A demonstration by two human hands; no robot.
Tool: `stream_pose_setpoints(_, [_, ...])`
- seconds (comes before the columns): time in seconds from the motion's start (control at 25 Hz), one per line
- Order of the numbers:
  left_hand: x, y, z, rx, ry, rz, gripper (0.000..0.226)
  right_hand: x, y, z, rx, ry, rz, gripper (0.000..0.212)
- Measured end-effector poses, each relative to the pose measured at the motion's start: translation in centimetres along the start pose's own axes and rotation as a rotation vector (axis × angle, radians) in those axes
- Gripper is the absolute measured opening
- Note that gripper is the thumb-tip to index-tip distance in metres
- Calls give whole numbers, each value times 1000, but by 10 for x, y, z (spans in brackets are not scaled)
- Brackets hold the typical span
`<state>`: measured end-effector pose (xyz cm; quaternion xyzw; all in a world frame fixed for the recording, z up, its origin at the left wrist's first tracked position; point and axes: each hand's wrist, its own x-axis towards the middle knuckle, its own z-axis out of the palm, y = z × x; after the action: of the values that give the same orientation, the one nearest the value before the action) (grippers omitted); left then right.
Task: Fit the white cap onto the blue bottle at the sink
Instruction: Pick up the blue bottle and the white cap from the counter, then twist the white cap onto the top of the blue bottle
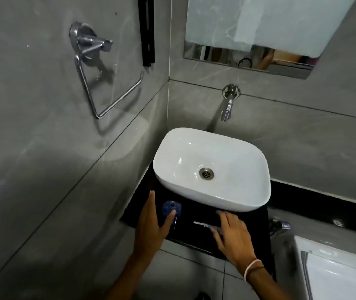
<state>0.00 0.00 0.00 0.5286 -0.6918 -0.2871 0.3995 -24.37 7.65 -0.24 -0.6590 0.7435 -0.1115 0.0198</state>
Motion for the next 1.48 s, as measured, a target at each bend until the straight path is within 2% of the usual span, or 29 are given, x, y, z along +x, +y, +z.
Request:
stream_pose_setpoints(0.08, [2,-4,12,-124,-52,-159,88,2,15,8,-21,-159,71,49])
stream_pose_setpoints(0.2, [4,-8,36,-189,-63,-271,89,0,33,18,111,-296,150,29])
stream_pose_setpoints(0.32, [6,-9,50,-188,-19,-296,85,1,35,24,324,-220,150,25])
stream_pose_setpoints(0.44, [7,-16,57,-191,18,-315,81,7,28,13,531,-23,107,38])
stream_pose_setpoints(0.56, [10,-22,59,-158,16,-310,79,22,16,-15,663,145,8,33])
stream_pose_setpoints(0.68, [10,-25,58,-140,-7,-283,81,42,2,-45,730,160,-85,32])
stream_pose_setpoints(0.84, [8,-28,58,-116,-12,-232,85,67,-19,-68,598,56,-290,28])
stream_pose_setpoints(1.16, [9,-29,58,-135,11,-228,87,103,-57,-81,101,-204,-613,36])
stream_pose_setpoints(1.32, [8,-31,58,-147,34,-203,88,125,-98,-74,98,-353,-627,19])
stream_pose_setpoints(1.48, [8,-30,58,-142,41,-204,86,139,-114,-63,61,-447,-597,14])
